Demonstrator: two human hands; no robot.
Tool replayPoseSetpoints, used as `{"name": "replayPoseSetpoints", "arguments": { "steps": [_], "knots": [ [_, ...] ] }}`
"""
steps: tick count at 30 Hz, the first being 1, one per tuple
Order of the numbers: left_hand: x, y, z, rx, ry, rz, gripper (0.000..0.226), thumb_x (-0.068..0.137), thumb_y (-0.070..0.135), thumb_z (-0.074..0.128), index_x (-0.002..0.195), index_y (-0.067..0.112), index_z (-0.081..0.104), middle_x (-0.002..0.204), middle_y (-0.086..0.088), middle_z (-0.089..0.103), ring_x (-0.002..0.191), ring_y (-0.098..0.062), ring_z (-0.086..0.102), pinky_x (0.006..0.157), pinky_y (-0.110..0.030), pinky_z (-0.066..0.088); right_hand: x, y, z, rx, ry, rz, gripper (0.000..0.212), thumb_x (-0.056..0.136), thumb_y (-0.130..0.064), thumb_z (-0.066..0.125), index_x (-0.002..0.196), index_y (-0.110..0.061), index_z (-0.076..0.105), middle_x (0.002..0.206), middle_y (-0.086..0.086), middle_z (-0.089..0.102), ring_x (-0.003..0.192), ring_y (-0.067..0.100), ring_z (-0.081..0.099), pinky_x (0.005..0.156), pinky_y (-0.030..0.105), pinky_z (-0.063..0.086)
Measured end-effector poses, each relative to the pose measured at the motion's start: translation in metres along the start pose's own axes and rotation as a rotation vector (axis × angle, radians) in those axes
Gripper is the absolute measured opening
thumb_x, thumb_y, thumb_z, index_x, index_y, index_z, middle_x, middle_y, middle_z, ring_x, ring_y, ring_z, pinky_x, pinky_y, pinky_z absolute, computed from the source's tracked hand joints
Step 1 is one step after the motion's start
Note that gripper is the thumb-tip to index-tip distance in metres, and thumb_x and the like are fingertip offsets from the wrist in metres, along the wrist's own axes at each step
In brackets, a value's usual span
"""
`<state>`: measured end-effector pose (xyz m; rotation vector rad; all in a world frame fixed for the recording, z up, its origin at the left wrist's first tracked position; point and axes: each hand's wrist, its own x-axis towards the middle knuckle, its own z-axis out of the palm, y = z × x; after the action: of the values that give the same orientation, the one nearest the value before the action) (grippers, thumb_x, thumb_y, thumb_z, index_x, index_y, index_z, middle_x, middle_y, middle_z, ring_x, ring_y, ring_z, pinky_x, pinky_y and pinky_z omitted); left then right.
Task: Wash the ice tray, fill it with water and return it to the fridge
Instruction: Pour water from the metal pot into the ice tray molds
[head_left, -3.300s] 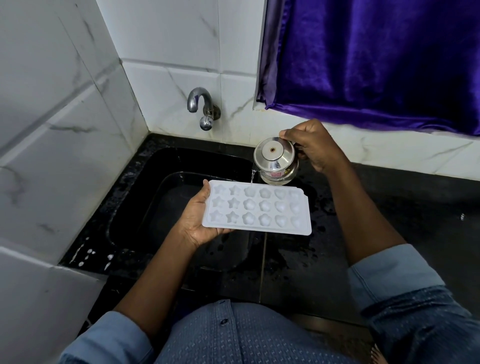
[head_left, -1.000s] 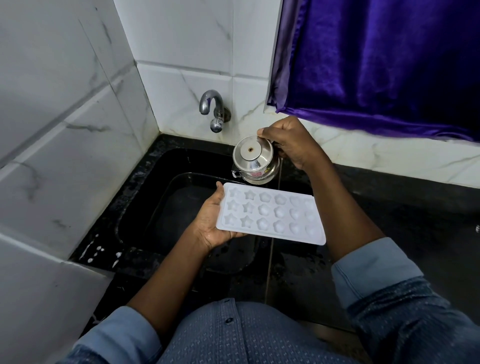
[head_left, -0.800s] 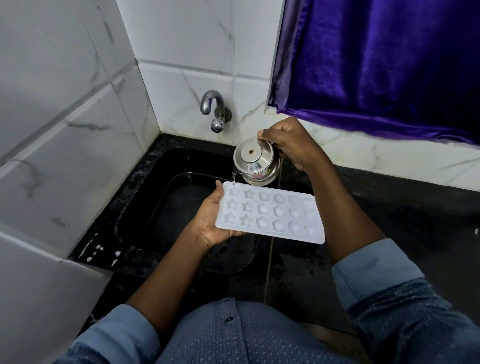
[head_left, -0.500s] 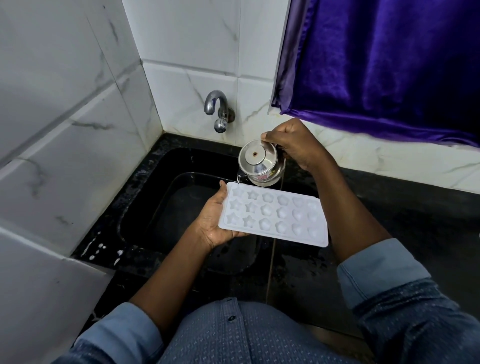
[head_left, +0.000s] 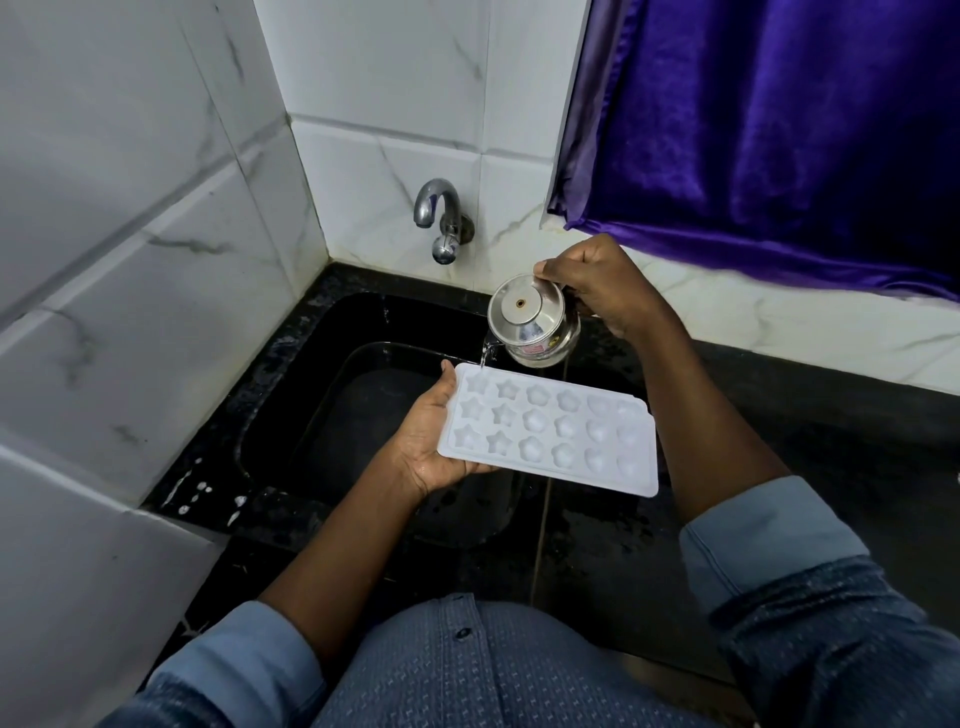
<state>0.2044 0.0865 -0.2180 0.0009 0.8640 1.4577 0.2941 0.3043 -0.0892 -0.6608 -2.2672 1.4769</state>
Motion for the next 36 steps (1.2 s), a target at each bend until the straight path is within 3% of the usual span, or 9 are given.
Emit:
{"name": "replayPoseSetpoints", "arguments": {
  "steps": [4,11,15,24,31,36],
  "knots": [
    [0.000,0.000,0.001,-0.006,-0.020,-0.002,0.086,0.098,0.081,0.033,0.139,0.012,0.065,0.143,-0.020,0.065,0.127,-0.043,0.065,0.103,-0.063,0.049,-0.001,-0.001,0.000,-0.007,0.006,0.001,0.054,0.094,-0.022,0.074,0.074,0.022,0.051,0.066,0.011,0.040,0.050,0.015,0.034,0.049,0.019,0.033],
    [0.001,0.000,-0.001,-0.011,-0.026,-0.002,0.086,0.097,0.081,0.033,0.138,0.012,0.066,0.144,-0.020,0.064,0.126,-0.042,0.065,0.102,-0.062,0.049,-0.001,-0.003,0.007,-0.001,-0.033,-0.023,0.058,0.090,-0.029,0.075,0.074,0.022,0.052,0.068,0.012,0.045,0.065,0.025,0.036,0.063,0.032,0.033],
    [0.001,0.001,-0.001,-0.010,-0.022,0.004,0.086,0.098,0.081,0.033,0.136,0.012,0.067,0.143,-0.020,0.065,0.122,-0.042,0.068,0.102,-0.062,0.048,-0.004,-0.006,0.011,-0.017,-0.047,-0.045,0.055,0.093,-0.024,0.074,0.074,0.023,0.052,0.067,0.011,0.042,0.064,0.023,0.034,0.057,0.027,0.033],
    [0.001,0.003,-0.008,-0.035,-0.045,0.006,0.089,0.097,0.082,0.034,0.148,0.012,0.058,0.149,-0.020,0.060,0.139,-0.044,0.054,0.112,-0.064,0.041,-0.007,-0.011,0.014,-0.038,-0.068,-0.059,0.048,0.096,-0.019,0.071,0.078,0.024,0.059,0.066,0.012,0.044,0.056,0.015,0.037,0.055,0.020,0.035],
    [0.001,0.003,-0.009,-0.025,-0.019,0.033,0.087,0.098,0.081,0.033,0.141,0.012,0.063,0.146,-0.020,0.063,0.136,-0.043,0.057,0.112,-0.064,0.041,-0.007,-0.010,0.013,-0.035,-0.063,-0.067,0.048,0.095,-0.018,0.072,0.074,0.023,0.058,0.064,0.010,0.040,0.055,0.013,0.034,0.055,0.022,0.033],
    [0.004,0.001,-0.011,-0.031,-0.022,0.013,0.090,0.097,0.083,0.035,0.149,0.012,0.057,0.150,-0.020,0.059,0.143,-0.044,0.051,0.124,-0.066,0.027,-0.007,-0.010,0.014,-0.038,-0.069,-0.083,0.050,0.092,-0.024,0.072,0.078,0.023,0.060,0.066,0.013,0.044,0.063,0.022,0.035,0.059,0.028,0.034]
  ]
}}
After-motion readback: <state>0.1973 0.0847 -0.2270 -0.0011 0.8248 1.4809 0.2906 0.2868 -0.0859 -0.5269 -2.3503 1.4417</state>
